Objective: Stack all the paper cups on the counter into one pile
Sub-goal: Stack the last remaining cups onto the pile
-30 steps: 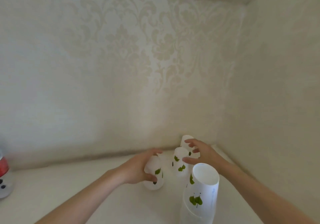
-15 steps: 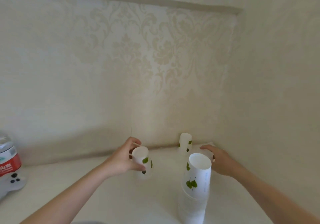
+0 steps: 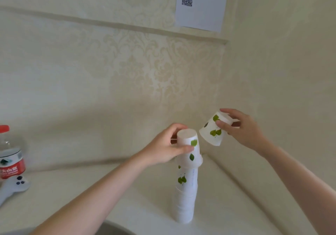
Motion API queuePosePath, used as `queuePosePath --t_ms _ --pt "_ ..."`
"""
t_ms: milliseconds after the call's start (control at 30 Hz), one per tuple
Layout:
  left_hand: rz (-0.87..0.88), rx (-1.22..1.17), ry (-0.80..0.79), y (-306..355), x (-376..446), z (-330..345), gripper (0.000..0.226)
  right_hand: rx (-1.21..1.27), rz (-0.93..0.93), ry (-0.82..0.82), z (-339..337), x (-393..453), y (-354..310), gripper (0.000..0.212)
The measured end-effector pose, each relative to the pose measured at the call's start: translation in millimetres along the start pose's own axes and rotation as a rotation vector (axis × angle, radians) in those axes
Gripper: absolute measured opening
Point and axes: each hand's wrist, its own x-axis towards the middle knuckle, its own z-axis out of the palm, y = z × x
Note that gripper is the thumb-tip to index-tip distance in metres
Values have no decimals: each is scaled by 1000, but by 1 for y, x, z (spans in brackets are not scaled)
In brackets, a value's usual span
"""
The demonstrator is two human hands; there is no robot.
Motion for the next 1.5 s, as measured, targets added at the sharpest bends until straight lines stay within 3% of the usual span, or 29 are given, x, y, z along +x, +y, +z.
queuePosePath --t_ms 167,367,467,567,667,733,800,867,933,1200,1367,1500 --pt "-84 58 -71 -29 -11 30 75 36 -59 -19 -4 -19 -20 50" --pt "-196 -5 -133 -61 -23 43 86 17 -54 -211 33 -37 -17 59" --pt "-237 -44 -254 -83 -30 32 107 14 -39 -303 54 -41 -8 64" --pt "-307 -57 -403 -106 -34 11 101 -75 -40 -409 76 -47 6 73" --pt "-357 -45 -224 -131 -20 -6 85 -42 -19 -504 88 -48 22 75" --pt "-356 -4 -41 -147 2 -13 73 189 62 -575 79 -39 37 74" --pt "-338 42 53 -158 29 -15 59 422 208 -489 71 -26 59 59" --pt "-319 73 79 -169 60 -11 47 427 381 -270 79 -11 92 37" --pt "-297 96 52 -179 93 0 47 324 495 -157 96 1 126 25" --pt "-340 272 39 -231 173 74 77 313 597 -270 152 -18 185 16" --pt "-340 201 203 -238 166 96 59 318 597 -206 151 -29 195 14" --pt "-294 107 265 -204 148 59 54 321 580 -182 141 -28 188 15"
